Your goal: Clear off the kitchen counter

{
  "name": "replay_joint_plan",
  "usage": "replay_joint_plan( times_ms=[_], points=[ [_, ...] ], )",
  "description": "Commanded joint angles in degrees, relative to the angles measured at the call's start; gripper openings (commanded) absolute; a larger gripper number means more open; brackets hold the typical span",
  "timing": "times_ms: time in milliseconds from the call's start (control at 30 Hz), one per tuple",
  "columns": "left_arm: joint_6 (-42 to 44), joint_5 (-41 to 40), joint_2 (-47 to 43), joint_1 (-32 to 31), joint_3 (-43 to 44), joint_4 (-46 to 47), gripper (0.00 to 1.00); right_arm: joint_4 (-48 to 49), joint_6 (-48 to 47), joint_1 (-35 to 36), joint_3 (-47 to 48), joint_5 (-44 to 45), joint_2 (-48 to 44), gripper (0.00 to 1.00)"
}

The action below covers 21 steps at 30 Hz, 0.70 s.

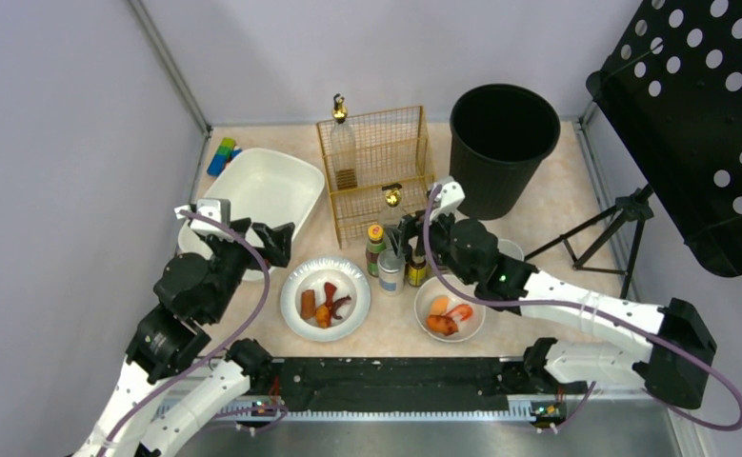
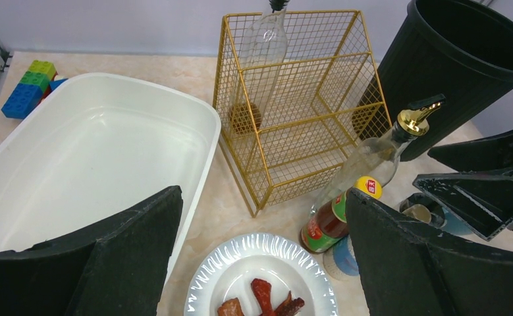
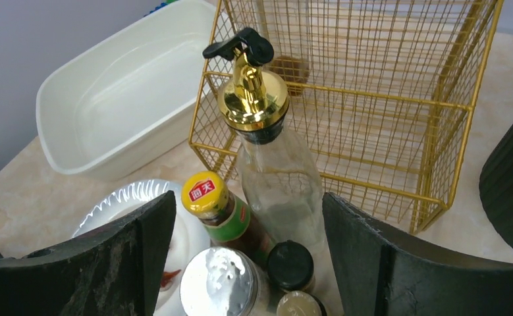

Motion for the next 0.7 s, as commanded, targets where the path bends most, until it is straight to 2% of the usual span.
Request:
replay_joint_plan(
  times_ms=[0,367,667],
  points=[
    [0.88,0.36,0.61,0.29,-0.2,1.92,0.98,12.36,-4.04,0.94,-0.06,1.9,2.52,0.8],
    [0.97,-0.03,0.54,0.3,-0.19,1.92,0.98,25.33,-10.99,0.92,0.35,6.64,10.89,0.77],
    [1.05,0.29,0.74,0.29,-0.21,1.85,0.98,30.46,-13.98,0.92,2.23,7.54,15.76,0.65]
  ],
)
